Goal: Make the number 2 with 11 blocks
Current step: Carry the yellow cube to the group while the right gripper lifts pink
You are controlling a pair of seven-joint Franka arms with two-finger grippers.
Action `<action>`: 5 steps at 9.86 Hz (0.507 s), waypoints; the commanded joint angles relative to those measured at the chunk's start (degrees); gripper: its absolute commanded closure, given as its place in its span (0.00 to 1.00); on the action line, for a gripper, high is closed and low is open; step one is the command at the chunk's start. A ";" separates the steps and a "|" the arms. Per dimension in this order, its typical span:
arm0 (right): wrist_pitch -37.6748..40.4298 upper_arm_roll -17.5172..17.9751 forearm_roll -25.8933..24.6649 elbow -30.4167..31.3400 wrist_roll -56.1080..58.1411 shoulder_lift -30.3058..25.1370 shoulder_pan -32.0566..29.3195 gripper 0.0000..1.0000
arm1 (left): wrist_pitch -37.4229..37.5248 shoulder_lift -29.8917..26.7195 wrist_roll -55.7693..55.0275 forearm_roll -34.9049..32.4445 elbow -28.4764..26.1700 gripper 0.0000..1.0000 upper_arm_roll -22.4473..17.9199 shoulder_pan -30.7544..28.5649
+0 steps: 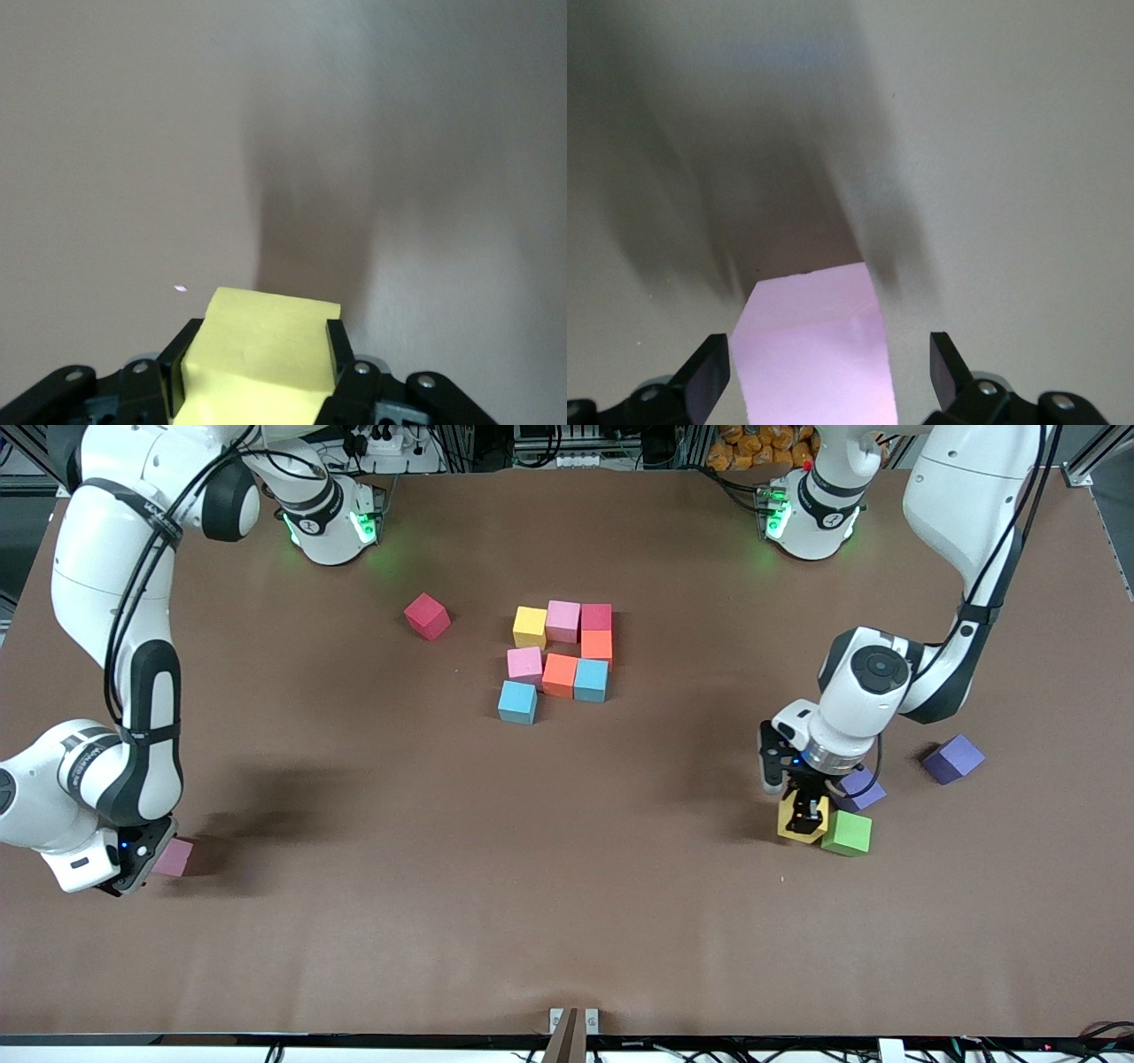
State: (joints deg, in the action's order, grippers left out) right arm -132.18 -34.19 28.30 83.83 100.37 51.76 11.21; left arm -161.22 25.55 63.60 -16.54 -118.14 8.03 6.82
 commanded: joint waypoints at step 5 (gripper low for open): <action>-0.80 2.72 -0.35 -2.36 0.35 1.41 -3.21 0.39 | 3.11 -0.23 -29.11 1.43 3.44 0.77 3.12 1.45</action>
State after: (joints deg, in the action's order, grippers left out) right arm -132.80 -32.87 28.30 83.18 100.36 52.47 9.74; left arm -159.46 25.56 38.61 -16.05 -115.49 10.37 8.19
